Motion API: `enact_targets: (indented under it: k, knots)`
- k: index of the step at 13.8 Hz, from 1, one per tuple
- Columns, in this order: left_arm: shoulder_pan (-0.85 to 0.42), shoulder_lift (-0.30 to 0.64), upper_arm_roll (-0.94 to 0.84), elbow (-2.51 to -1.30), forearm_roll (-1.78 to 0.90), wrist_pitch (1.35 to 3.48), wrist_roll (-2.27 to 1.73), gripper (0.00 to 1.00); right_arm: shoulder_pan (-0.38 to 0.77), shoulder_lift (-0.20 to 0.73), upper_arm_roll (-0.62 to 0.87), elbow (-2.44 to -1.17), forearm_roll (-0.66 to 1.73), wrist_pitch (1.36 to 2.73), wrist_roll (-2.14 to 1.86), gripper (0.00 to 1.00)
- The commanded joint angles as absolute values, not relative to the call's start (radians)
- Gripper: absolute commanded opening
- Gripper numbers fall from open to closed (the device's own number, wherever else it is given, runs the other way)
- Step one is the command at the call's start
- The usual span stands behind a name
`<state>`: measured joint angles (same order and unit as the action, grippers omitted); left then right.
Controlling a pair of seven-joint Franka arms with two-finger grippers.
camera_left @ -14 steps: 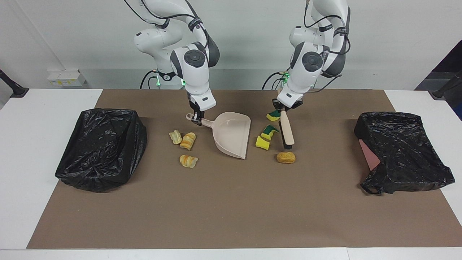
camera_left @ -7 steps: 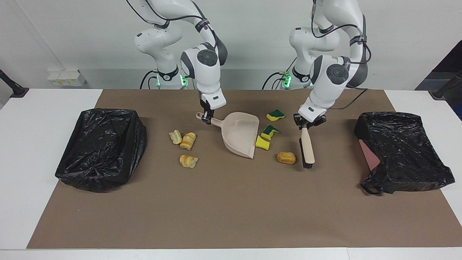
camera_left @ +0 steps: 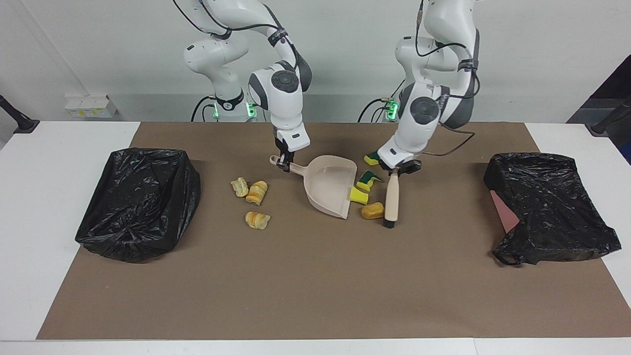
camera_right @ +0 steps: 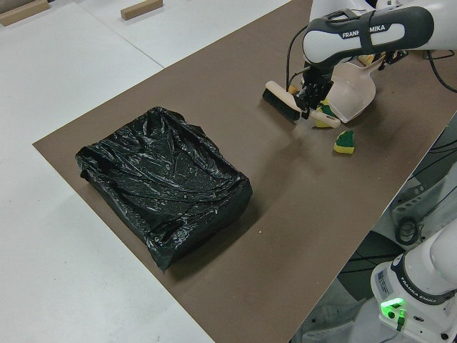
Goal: Sweep and dump trash in bin
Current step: 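Lower the dustpan beside the sponges while the left gripper positions the brush, then sweep the sponges and bread into the dustpan with the left gripper's brush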
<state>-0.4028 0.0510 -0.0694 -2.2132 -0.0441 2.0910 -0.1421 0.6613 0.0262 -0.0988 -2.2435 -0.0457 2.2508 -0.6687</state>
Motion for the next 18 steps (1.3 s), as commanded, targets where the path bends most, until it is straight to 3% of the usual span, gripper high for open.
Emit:
enact_targets:
  k: [1, 6, 13, 16, 18]
  knots:
    - [-0.491, 0.006, -0.058, -2.255, -0.192, 2.106, -0.172, 0.00, 0.663, 0.032, -0.097, -2.250, -0.061, 2.273, -0.624, 0.00]
    - [-0.643, 0.002, -0.058, -2.209, -0.314, 2.105, -0.428, 0.00, 0.663, 0.031, -0.097, -2.250, -0.061, 2.270, -0.624, 0.00]
    - [-0.572, -0.136, -0.049, -2.212, -0.313, 1.876, -0.667, 0.00, 0.663, 0.031, -0.097, -2.250, -0.061, 2.269, -0.626, 0.00]
    - [-0.549, -0.179, -0.048, -2.268, -0.308, 1.822, -0.819, 0.00, 0.661, 0.031, -0.097, -2.250, -0.060, 2.269, -0.627, 0.00]
    - [-0.523, -0.260, -0.049, -2.391, -0.304, 1.851, -0.836, 0.00, 0.661, 0.032, -0.097, -2.250, -0.061, 2.267, -0.630, 0.00]
